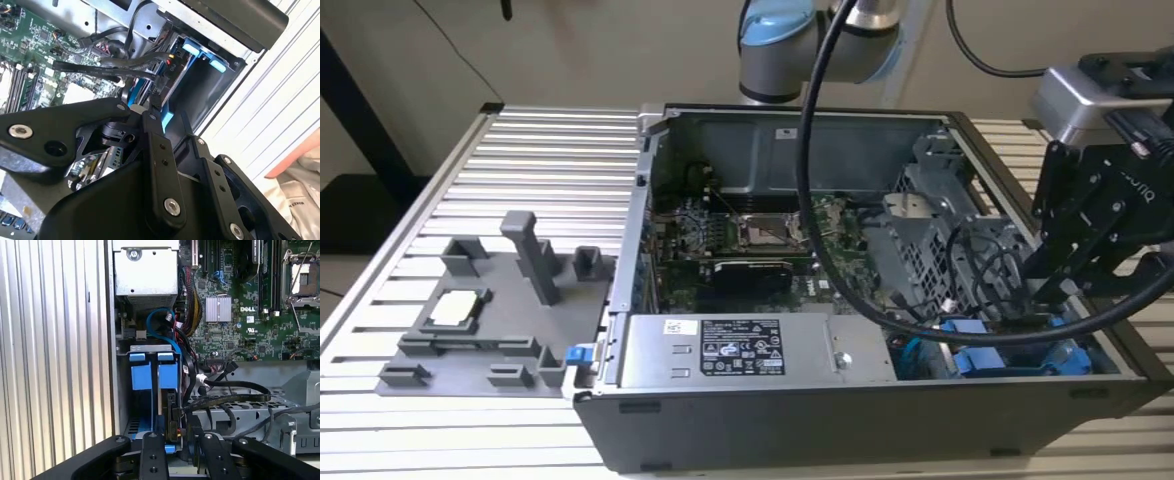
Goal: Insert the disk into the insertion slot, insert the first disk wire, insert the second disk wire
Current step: 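Insert the second disk wire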
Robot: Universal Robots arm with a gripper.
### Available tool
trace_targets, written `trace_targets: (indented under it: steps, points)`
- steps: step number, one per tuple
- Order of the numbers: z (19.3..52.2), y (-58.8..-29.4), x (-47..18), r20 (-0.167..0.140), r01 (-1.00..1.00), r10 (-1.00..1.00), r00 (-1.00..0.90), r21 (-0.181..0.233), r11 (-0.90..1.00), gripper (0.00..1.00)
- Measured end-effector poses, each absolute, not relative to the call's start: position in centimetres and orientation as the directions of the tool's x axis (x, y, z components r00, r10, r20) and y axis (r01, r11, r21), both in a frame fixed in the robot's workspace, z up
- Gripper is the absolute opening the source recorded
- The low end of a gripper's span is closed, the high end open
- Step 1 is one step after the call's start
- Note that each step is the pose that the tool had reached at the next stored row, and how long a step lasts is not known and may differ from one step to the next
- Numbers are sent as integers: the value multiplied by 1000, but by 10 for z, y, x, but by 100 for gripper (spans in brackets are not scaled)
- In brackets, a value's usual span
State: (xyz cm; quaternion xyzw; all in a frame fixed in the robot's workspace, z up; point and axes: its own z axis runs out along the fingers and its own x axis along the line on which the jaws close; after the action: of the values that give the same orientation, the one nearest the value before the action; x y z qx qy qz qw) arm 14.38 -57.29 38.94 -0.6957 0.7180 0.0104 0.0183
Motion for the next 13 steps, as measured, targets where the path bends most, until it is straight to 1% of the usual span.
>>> trace_targets:
  steps: [4,6,8,11,13]
  points:
    - [392,-573,143,-39,-999,-999,-31,-10,31,32]
    - [402,-572,141,-35,-1000,-999,-30,-4,30,32]
    - [420,-571,136,-26,-1000,-999,-27,6,27,32]
    - [458,-569,126,-8,-999,-1000,-22,26,22,32]
    - [474,-568,121,-1,-999,-1000,-19,35,19,32]
